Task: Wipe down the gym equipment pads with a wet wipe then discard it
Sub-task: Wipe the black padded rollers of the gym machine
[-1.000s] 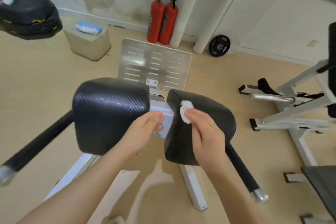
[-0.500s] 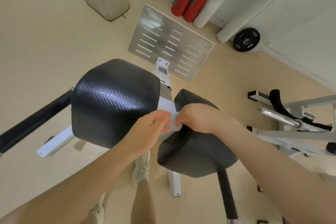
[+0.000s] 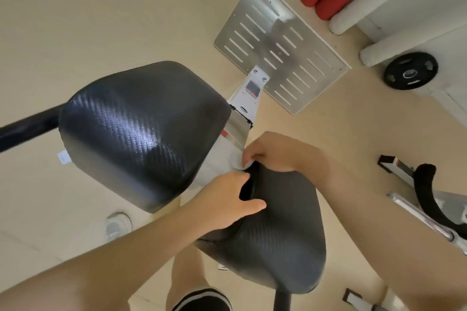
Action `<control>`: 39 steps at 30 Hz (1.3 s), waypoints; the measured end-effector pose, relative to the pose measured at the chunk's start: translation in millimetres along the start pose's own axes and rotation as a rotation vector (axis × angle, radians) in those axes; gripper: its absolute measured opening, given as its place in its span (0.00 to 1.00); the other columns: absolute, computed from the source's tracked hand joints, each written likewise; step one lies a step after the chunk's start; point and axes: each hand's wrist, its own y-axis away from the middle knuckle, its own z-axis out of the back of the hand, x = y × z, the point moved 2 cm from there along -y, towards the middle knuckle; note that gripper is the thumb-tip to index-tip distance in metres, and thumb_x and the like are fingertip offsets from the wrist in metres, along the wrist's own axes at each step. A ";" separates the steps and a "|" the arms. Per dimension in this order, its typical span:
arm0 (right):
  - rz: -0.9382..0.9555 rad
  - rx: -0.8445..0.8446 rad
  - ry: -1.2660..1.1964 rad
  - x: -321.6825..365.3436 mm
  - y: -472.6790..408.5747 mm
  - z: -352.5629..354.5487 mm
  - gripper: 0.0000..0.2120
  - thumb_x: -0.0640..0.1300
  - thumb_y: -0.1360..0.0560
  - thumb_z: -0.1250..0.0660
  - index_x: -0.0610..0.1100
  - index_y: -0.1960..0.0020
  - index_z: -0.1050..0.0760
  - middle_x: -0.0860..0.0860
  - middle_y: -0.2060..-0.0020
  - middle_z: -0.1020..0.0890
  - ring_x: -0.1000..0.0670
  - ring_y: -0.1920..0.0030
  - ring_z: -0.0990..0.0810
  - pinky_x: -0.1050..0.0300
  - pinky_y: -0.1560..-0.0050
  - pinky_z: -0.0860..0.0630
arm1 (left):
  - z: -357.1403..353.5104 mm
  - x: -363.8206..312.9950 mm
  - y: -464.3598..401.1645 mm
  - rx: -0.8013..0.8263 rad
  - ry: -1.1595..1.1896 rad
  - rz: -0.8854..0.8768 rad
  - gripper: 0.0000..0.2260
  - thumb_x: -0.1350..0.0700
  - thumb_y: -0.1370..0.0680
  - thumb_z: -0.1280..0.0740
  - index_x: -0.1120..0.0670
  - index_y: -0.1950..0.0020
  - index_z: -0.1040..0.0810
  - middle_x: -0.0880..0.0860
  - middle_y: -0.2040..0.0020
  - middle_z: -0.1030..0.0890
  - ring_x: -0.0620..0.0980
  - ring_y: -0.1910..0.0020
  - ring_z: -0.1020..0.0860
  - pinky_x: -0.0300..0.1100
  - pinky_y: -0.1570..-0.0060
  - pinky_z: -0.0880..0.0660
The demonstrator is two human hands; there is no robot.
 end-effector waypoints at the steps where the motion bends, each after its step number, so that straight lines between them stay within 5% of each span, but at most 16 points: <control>1: 0.055 0.005 0.027 3.3 8.4 -2.4 0.19 0.35 0.23 0.45 0.54 0.46 0.21 0.51 0.47 0.20 0.48 0.48 0.23 0.53 0.43 0.27 | 1.9 -0.1 -1.8 0.012 0.001 0.018 0.32 0.43 0.25 0.35 0.52 0.26 0.41 0.49 0.28 0.34 0.47 0.30 0.35 0.39 0.35 0.37; 6: 0.133 -0.019 -0.027 -10.3 1.5 -8.2 0.17 0.36 0.22 0.45 0.50 0.43 0.22 0.49 0.45 0.20 0.46 0.46 0.23 0.51 0.41 0.28 | 5.5 1.4 -7.1 -0.006 0.007 0.048 0.22 0.43 0.27 0.34 0.53 0.38 0.26 0.51 0.43 0.21 0.44 0.49 0.24 0.35 0.51 0.28; 13: -0.238 -0.186 -0.355 -73.5 -49.5 -8.2 0.17 0.33 0.25 0.46 0.44 0.46 0.21 0.47 0.43 0.23 0.46 0.42 0.28 0.60 0.43 0.36 | 7.6 -9.7 -35.0 0.009 0.198 0.164 0.17 0.47 0.21 0.40 0.49 0.34 0.29 0.42 0.43 0.23 0.42 0.46 0.26 0.33 0.50 0.32; 16: -0.396 -0.298 -0.609 -103.9 -35.7 -28.9 0.14 0.29 0.27 0.45 0.37 0.53 0.21 0.47 0.56 0.23 0.49 0.53 0.28 0.64 0.58 0.34 | 5.7 -16.0 -50.5 -0.045 0.104 0.123 0.15 0.49 0.22 0.40 0.53 0.39 0.26 0.48 0.43 0.23 0.46 0.46 0.25 0.36 0.49 0.29; 20: -0.536 -0.311 -0.776 -138.3 6.2 -65.1 0.12 0.26 0.32 0.45 0.38 0.66 0.28 0.46 0.70 0.29 0.49 0.66 0.33 0.60 0.66 0.38 | 3.0 -18.6 -59.1 -0.041 0.081 0.069 0.11 0.53 0.21 0.39 0.56 0.43 0.26 0.50 0.46 0.22 0.45 0.49 0.25 0.26 0.60 0.30; 22: -0.622 -0.362 -0.898 -147.3 25.6 -78.8 0.13 0.24 0.34 0.46 0.39 0.68 0.32 0.44 0.70 0.33 0.47 0.66 0.37 0.58 0.67 0.42 | 3.1 -18.4 -61.1 0.032 0.174 0.074 0.10 0.55 0.21 0.39 0.53 0.41 0.27 0.47 0.46 0.21 0.44 0.48 0.23 0.26 0.55 0.28; 25: -0.687 -0.460 -1.213 -143.7 44.3 -96.4 0.12 0.25 0.30 0.45 0.34 0.61 0.24 0.45 0.67 0.27 0.48 0.64 0.31 0.59 0.66 0.35 | 5.1 -24.9 -63.3 0.094 0.236 0.095 0.15 0.57 0.22 0.38 0.45 0.37 0.32 0.38 0.44 0.24 0.35 0.47 0.25 0.24 0.50 0.30; 29: -0.670 -0.628 -1.628 -134.1 40.5 -105.4 0.13 0.30 0.25 0.43 0.36 0.49 0.21 0.44 0.60 0.20 0.46 0.58 0.23 0.55 0.56 0.25 | 2.7 -32.9 -77.2 0.057 -0.164 -0.006 0.26 0.56 0.22 0.38 0.52 0.25 0.42 0.45 0.25 0.44 0.43 0.27 0.45 0.31 0.33 0.47; 34: -0.585 -0.769 -1.991 -121.8 54.0 -130.1 0.12 0.34 0.22 0.43 0.42 0.47 0.22 0.46 0.58 0.18 0.48 0.59 0.20 0.56 0.58 0.22 | -8.9 -49.5 -83.4 0.146 -0.437 -0.111 0.29 0.47 0.23 0.36 0.51 0.25 0.42 0.47 0.23 0.48 0.44 0.25 0.54 0.36 0.31 0.55; 39: -0.573 -0.871 -2.009 -80.6 104.2 -159.8 0.12 0.37 0.20 0.45 0.39 0.43 0.23 0.45 0.50 0.18 0.48 0.50 0.19 0.54 0.45 0.23 | -16.0 -56.1 -76.0 0.239 -0.605 -0.068 0.34 0.40 0.26 0.37 0.50 0.25 0.45 0.48 0.23 0.50 0.47 0.25 0.55 0.43 0.28 0.54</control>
